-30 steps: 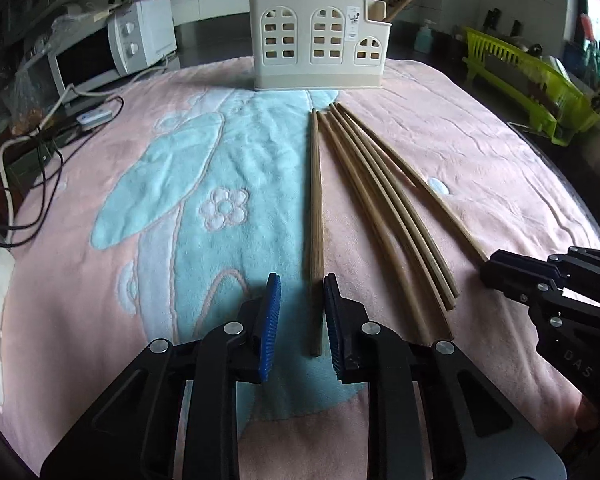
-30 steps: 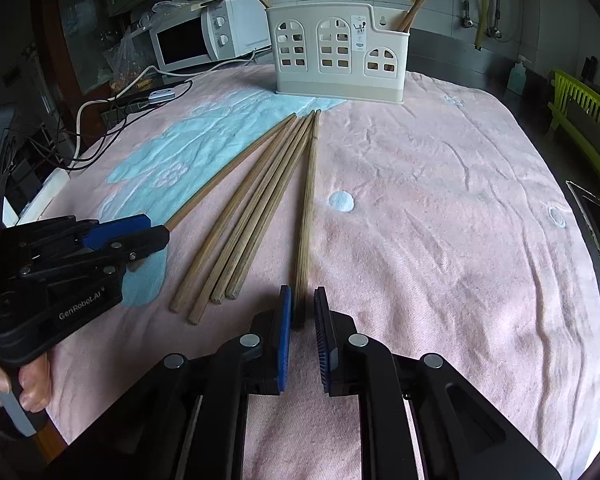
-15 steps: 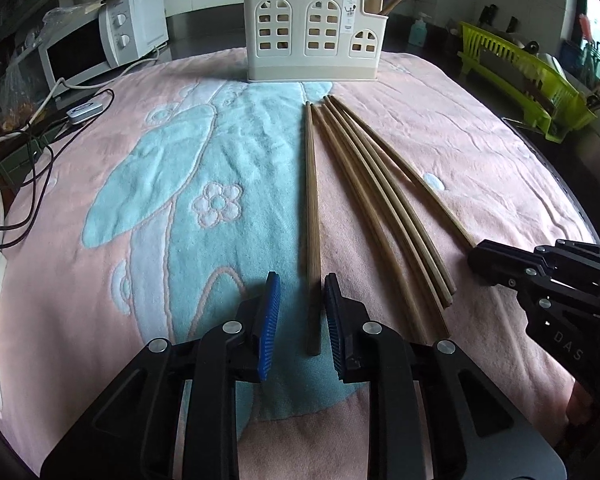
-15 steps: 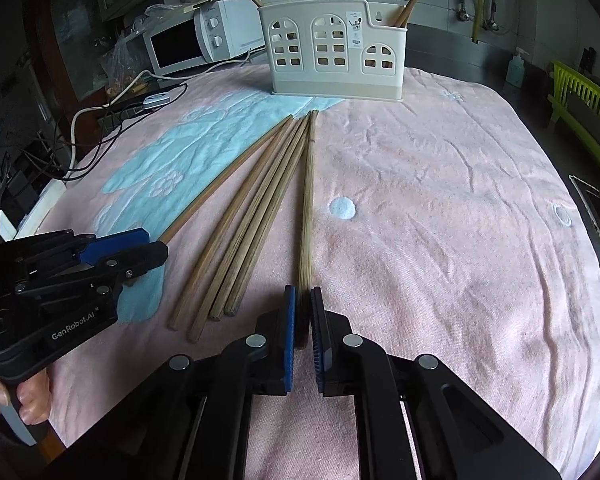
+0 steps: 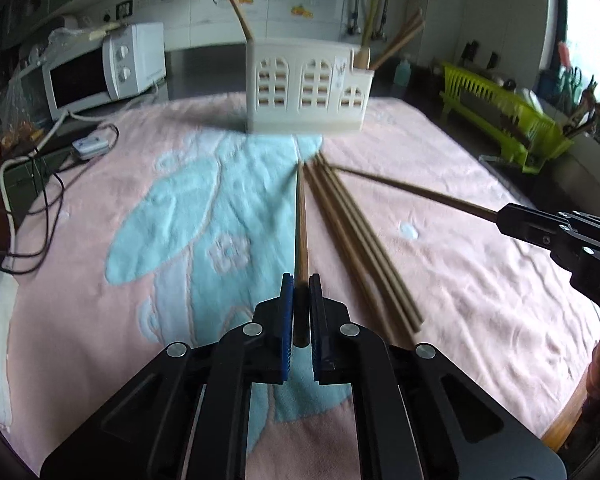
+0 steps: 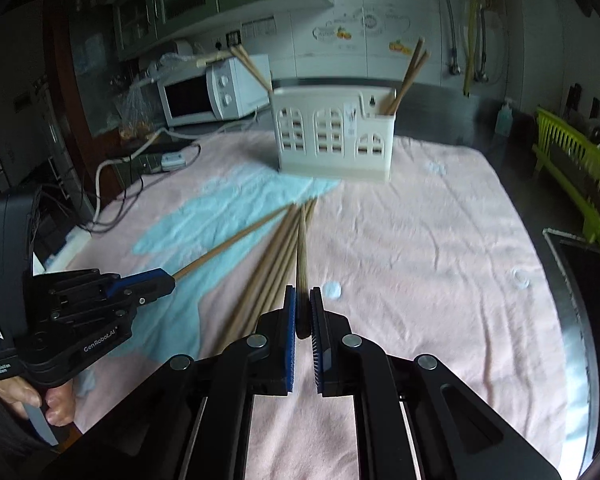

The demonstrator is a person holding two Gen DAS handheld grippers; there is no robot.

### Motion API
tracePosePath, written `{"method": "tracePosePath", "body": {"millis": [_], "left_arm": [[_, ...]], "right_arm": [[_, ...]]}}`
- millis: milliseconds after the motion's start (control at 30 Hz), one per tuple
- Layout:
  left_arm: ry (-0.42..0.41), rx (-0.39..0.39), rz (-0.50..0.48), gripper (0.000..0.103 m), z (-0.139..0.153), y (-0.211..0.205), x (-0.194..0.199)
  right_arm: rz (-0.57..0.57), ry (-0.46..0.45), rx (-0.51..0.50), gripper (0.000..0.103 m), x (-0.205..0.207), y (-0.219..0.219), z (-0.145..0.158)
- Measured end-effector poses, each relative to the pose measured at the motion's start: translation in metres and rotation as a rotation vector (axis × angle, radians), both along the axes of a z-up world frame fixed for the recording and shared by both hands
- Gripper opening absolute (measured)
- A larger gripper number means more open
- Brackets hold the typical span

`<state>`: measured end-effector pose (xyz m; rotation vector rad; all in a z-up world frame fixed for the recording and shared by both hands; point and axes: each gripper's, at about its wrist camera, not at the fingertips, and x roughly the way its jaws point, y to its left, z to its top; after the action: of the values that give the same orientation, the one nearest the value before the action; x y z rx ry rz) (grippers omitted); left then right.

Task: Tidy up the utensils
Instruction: 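Close the left tool on a wooden chopstick while the right tool grasps another, then lift the left tool's chopstick toward the holder while the right tool carries its chopstick there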

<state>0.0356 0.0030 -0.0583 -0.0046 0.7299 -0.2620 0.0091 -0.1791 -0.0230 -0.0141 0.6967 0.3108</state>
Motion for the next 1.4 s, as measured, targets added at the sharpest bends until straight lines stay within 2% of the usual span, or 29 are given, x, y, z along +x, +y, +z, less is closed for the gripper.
{"method": "tracePosePath", "body": {"millis": [267,500,800,1400], "left_arm": [[-0.165,-0.042,0.023,0.005,0.037,0.012,0.002],[-0.233,-0.095,0.026,0.005,0.056,0.022,0.019],[-0.282,-0.101,0.017,0.005,0.067,0.019,0.045],[-0.298,-0.157,0.018,0.005,0.070,0.015,0.093]], "right_arm": [[0.023,-0.084,0.049,0.007,0.009,0.000,0.041],[0.052,-0.128,0.055,0.007,0.032,0.010,0.063],[0.058,-0.164,0.051,0.007,0.060,0.018,0.077],[0.047,-0.177,0.055,0.008,0.091,0.016,0.088]]}}
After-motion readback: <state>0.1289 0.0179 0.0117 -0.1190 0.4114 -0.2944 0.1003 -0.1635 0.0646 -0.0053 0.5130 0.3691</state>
